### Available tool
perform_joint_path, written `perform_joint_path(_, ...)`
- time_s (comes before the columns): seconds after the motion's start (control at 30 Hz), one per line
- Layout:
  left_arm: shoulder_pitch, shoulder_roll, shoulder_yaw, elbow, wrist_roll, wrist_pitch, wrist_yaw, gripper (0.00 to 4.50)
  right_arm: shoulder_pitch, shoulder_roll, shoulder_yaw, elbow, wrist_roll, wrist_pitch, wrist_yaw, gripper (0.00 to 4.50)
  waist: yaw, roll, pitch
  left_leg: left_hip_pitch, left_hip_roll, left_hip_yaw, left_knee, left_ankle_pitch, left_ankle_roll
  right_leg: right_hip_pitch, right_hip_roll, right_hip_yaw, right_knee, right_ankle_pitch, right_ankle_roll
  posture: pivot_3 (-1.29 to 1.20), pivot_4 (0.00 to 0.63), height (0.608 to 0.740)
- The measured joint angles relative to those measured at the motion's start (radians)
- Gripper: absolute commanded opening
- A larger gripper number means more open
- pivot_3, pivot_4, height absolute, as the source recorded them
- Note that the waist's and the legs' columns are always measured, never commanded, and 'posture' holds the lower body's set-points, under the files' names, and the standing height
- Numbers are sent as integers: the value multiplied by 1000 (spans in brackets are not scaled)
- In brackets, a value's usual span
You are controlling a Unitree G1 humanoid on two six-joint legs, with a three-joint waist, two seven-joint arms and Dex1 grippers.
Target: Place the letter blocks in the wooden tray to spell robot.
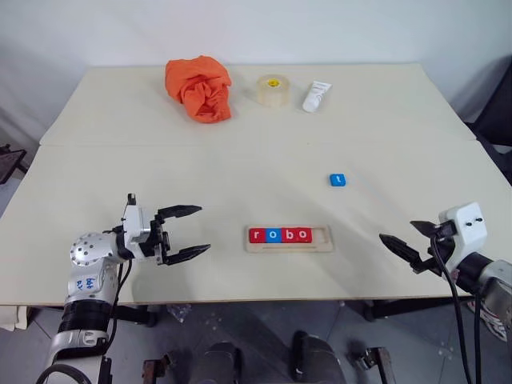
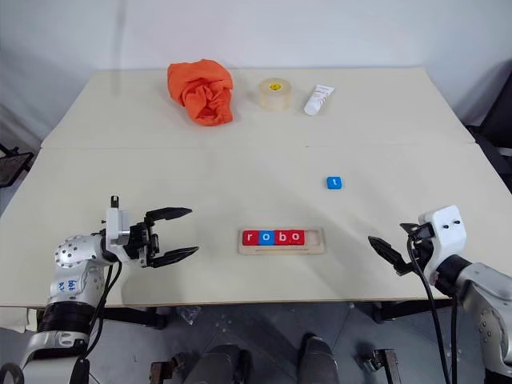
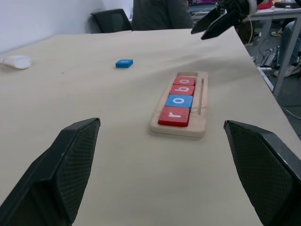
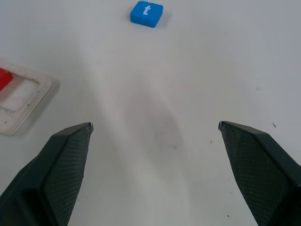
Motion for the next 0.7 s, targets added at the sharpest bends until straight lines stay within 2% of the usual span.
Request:
perform_joint_path(0.23,96,9,29,-111,-2,3,58,4500,-231,5,160,182,-39,-58,2,4480,-11,1,0,0,5,6,0,-1,0,-4,1,6,1,0,0,0,150,740)
perform_joint_path(0.43,155,6,38,-184,-3,15,114,4500,-507,78,331,492,-143,-139,0,4480,-15,1,0,-3,2,11,0,-2,0,-13,3,12,3,0,0,0,150,740)
perform_joint_path(0.7,212,5,47,-236,-4,16,148,4500,-763,198,388,884,-283,-317,-106,4480,-21,1,0,-5,2,13,-1,-2,-1,-16,4,13,3,0,0,0,150,740)
